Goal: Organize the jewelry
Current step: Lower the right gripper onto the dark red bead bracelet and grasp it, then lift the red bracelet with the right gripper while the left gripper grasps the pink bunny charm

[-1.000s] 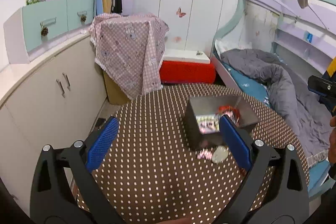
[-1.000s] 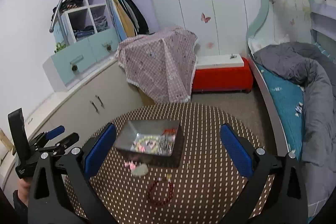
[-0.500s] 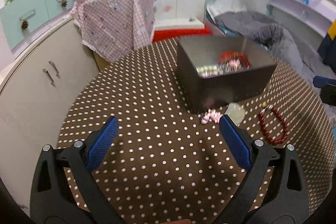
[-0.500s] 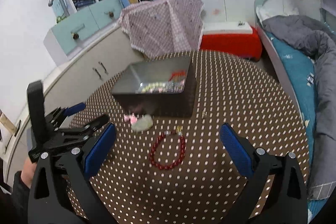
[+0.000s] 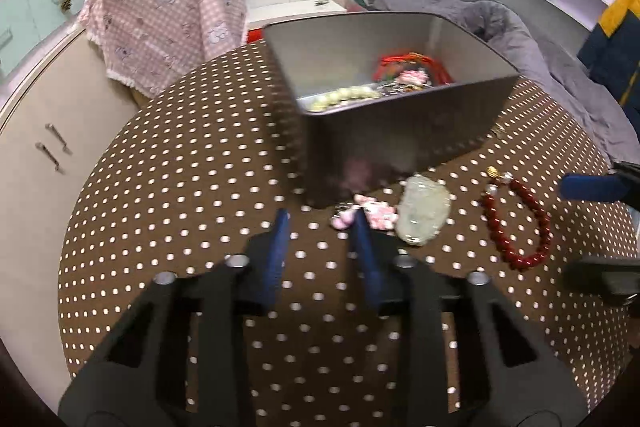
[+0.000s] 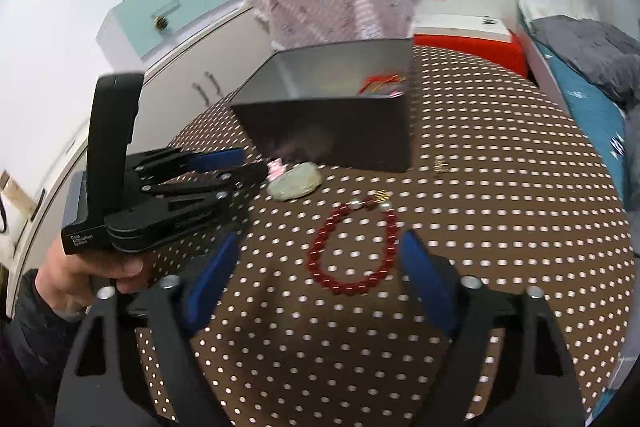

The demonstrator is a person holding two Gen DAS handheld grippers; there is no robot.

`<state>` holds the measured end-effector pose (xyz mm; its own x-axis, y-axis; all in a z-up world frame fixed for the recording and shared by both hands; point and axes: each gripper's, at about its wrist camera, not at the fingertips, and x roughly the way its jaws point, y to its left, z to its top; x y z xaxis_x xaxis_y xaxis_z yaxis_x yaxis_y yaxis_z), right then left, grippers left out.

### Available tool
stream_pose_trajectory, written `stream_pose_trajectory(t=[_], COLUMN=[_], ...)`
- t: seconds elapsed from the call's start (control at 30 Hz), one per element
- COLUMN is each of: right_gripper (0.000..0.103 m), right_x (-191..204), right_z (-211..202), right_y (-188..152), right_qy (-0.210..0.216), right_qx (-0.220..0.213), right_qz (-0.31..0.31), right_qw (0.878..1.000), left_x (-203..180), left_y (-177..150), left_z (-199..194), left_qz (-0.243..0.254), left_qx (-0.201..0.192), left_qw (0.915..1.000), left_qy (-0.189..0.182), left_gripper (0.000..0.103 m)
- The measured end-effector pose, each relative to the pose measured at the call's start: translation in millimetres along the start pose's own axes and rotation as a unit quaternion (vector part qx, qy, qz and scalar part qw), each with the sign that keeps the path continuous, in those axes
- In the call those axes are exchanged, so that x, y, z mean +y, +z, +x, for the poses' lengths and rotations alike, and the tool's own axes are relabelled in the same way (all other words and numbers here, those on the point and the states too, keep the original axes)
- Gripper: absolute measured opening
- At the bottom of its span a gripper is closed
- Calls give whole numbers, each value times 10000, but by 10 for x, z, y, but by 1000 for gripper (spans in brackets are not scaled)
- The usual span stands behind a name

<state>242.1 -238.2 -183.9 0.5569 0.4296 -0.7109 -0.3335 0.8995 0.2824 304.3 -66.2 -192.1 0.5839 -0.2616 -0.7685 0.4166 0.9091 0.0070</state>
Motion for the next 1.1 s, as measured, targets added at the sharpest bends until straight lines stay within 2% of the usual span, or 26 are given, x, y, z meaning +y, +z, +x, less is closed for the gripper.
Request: stream_pose_trajectory(t=[0.03,0.2,0.27,0.3,0.37,0.43,0.6,0.67,0.7,0.73,0.8,0.9,1.0,1.1], right_gripper=[64,44,27,23,8,7,7,8,8,8,8,8,8,8], right_x=[28,85,126,141,148,131,101,100,101,104,99,91,96,90], right_z=[38,201,250,245,224,203,181,175,174,174,159,153,159,158], right_y=[-3,-40,-92,-115,-145,-168,-173,-175,-166,-163,-190,-192,-188,-190], right_qy=[2,-195,-332,-383,-383,-358,-332,-337,-340,-342,-333,-320,-317,-308], right_qx=[39,241,317,300,341,344,356,353,349,345,335,335,331,329], right_qz=[-56,-313,-538,-609,-645,-614,-591,-581,-578,-574,-567,-553,-545,-540], right_qw=[10000,9990,9975,9970,9966,9969,9971,9971,9971,9972,9973,9974,9975,9975], left_x=[-14,25,18,25,15,12,15,32,47,49,49,81,100,64], left_y=[-6,-51,-80,-95,-112,-125,-64,-53,-44,-38,-16,6,16,37], left_z=[-3,-53,-84,-97,-116,-133,-86,-83,-89,-120,-122,-30,31,50], left_qz=[-28,-307,-332,-348,-378,-376,-359,-348,-360,-374,-337,-379,-412,-333], left_qx=[2,-24,-41,-49,-76,-109,-65,-63,-105,-222,-269,-106,17,22], left_qw=[10000,9984,9976,9974,9970,9973,9993,9993,9993,9990,9991,9992,9991,9994], left_qy=[-92,-477,-602,-623,-670,-620,-108,-76,-52,-24,-45,-31,-102,-60], left_gripper=[16,8,5,5,5,5,8,41,74,77,77,77,61,51])
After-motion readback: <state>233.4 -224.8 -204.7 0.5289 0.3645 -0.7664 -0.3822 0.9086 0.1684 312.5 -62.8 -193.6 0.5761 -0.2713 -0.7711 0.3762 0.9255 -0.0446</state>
